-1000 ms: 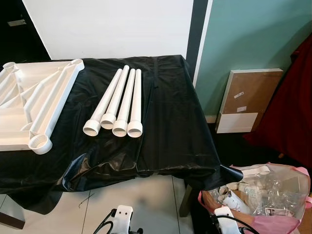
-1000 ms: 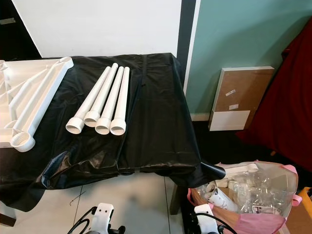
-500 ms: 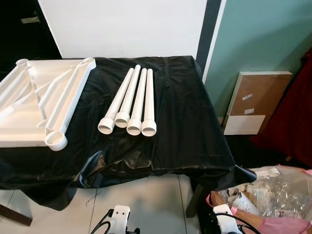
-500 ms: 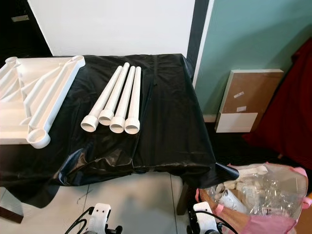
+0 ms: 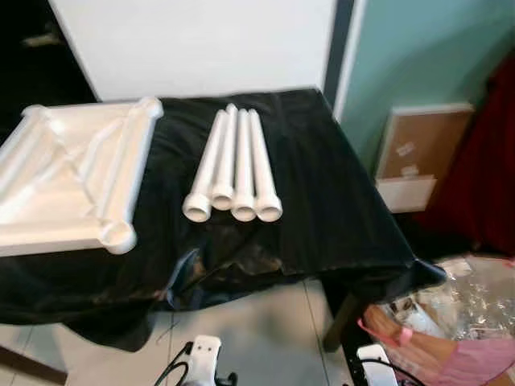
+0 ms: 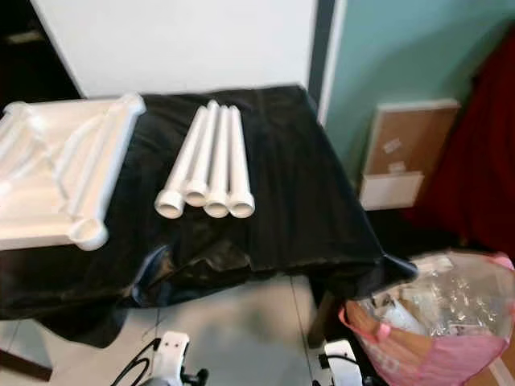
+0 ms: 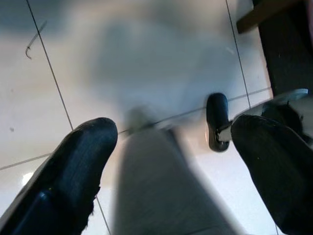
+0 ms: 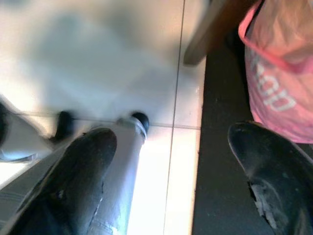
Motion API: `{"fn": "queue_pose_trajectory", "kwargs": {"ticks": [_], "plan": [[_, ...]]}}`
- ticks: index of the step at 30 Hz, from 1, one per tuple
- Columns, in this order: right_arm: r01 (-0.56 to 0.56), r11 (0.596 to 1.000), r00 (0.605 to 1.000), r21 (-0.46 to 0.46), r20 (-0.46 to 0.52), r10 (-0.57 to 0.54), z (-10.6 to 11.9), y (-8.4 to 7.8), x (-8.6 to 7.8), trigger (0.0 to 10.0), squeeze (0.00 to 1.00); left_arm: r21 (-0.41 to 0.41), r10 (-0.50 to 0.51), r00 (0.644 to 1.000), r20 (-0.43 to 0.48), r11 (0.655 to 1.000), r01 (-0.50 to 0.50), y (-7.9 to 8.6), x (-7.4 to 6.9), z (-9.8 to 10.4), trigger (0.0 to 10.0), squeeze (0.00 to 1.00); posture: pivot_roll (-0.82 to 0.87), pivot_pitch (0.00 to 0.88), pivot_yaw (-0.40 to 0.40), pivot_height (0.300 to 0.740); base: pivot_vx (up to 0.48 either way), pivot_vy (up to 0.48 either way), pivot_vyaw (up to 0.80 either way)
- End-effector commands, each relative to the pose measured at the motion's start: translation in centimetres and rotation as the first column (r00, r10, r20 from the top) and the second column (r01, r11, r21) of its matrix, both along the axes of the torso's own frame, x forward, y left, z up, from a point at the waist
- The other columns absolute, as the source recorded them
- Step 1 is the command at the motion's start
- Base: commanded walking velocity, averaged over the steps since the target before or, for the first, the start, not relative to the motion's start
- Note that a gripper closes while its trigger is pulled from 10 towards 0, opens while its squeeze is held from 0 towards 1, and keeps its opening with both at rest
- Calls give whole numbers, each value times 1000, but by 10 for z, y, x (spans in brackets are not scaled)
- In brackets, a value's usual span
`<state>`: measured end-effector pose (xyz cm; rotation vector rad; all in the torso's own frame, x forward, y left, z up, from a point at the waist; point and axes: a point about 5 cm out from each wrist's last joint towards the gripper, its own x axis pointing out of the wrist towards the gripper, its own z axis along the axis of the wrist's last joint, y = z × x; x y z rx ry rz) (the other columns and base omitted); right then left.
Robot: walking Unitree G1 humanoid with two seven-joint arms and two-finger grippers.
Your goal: Building children table
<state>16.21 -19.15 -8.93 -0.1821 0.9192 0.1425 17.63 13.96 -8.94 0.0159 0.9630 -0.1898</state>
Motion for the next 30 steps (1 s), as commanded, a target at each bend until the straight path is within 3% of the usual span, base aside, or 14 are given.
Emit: {"fn": "queue_pose_trajectory", "kwargs": {"ticks": [1, 30], "plan": [[1, 1000, 1000, 8, -24, 0, -3, 3, -5, 10000, 0, 28, 3, 1000, -18, 1000, -2, 7, -4, -2, 10000, 0, -115, 0, 7, 740, -240, 334, 0], [-19, 1000, 999, -1, -44, 19, -5, 4, -9, 10000, 0, 39, -8, 1000, -21, 999, 9, 9, -5, -2, 10000, 0, -107, 0, 3, 740, -141, 338, 0]]}}
